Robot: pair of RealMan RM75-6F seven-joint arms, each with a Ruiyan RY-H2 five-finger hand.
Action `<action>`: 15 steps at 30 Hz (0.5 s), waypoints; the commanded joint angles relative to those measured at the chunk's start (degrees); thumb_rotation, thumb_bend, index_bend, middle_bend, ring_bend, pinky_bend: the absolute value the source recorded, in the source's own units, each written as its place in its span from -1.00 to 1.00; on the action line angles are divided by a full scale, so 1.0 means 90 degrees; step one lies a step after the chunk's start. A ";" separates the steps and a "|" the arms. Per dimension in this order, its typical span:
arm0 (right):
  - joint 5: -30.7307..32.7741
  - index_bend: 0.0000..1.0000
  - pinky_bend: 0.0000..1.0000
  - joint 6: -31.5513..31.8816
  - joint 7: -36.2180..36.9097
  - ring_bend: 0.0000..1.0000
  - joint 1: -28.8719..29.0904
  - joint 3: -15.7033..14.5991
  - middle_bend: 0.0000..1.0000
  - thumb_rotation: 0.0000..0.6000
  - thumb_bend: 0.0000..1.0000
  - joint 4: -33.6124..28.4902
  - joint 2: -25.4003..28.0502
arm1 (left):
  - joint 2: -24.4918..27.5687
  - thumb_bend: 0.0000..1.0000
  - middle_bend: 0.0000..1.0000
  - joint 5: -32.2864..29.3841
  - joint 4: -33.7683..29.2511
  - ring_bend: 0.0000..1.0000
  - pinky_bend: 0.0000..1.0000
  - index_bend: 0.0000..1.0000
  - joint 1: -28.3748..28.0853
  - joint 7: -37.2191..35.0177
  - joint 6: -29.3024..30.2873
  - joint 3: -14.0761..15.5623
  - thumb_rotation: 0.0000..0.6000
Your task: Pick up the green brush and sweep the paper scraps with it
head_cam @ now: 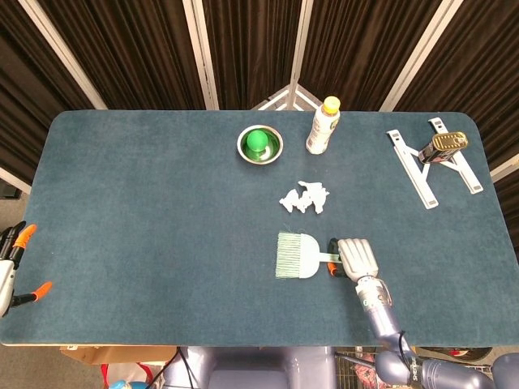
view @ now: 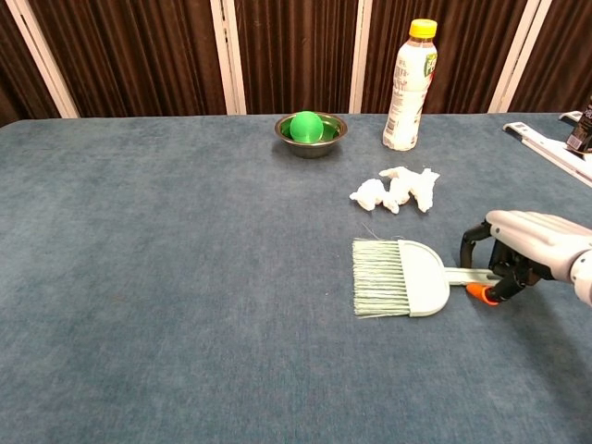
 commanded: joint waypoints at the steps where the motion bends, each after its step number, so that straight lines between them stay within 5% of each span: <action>1: -0.0100 0.80 1.00 0.0075 0.0022 1.00 0.0011 0.0051 1.00 1.00 0.11 -0.0131 0.0106 | 0.0002 -1.00 -1.00 -0.0004 -0.0004 -1.00 -0.93 -1.00 0.0000 0.0001 -0.0001 -0.0001 1.00; 15: -0.0013 0.80 1.00 0.0225 -0.0370 1.00 0.0213 0.0504 1.00 1.00 0.11 -0.0914 0.0915 | 0.0018 -1.00 -1.00 -0.0025 -0.0022 -1.00 -0.93 -1.00 0.0001 -0.0040 -0.0019 -0.0003 1.00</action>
